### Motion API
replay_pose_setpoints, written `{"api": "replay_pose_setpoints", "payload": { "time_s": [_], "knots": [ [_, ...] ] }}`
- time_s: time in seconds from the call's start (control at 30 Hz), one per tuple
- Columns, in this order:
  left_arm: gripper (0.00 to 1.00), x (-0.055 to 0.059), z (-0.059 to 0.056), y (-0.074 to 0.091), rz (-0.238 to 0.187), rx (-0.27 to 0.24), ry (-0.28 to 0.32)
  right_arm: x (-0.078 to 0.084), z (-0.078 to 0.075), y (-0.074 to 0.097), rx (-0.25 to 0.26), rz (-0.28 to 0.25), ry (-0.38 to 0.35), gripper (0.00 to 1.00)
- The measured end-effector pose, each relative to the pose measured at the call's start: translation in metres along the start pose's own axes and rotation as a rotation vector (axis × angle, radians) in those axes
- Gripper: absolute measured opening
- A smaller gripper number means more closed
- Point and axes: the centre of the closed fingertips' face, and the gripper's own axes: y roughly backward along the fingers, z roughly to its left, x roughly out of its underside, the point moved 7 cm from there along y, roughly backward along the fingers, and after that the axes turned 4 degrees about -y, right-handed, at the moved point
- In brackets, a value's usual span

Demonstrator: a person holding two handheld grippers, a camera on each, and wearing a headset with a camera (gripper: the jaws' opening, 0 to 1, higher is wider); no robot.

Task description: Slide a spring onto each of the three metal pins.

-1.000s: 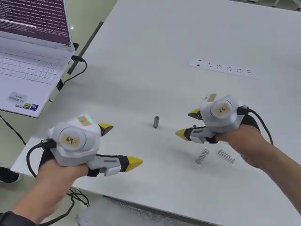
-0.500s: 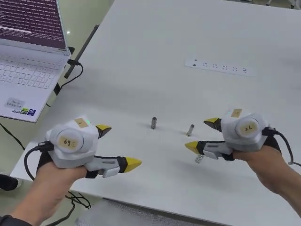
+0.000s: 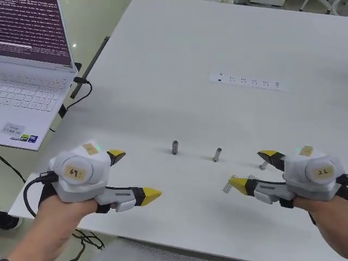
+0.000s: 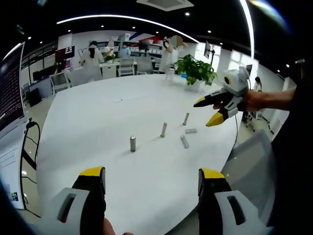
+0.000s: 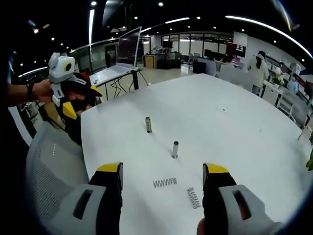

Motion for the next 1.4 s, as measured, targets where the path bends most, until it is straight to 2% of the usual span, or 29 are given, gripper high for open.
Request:
{"api": "replay_pose_setpoints", "payload": {
  "time_s": [0.37,0.67,1.13,1.4],
  "knots": [
    [0.74,-0.003,-0.002,-0.001,0.004,0.014,-0.019,0.026,-0.003,0.028,0.06,-0.011,-0.077,0.67],
    [0.75,-0.006,-0.004,-0.004,0.001,0.024,-0.03,0.04,-0.009,0.049,0.116,-0.032,-0.126,0.69],
    [0.74,-0.005,-0.006,-0.003,0.012,0.038,-0.043,0.052,-0.007,0.063,0.153,-0.036,-0.159,0.69],
    [0.73,-0.012,-0.01,-0.015,0.019,0.069,-0.066,0.055,-0.009,0.069,0.169,-0.04,-0.17,0.69]
  ]
}}
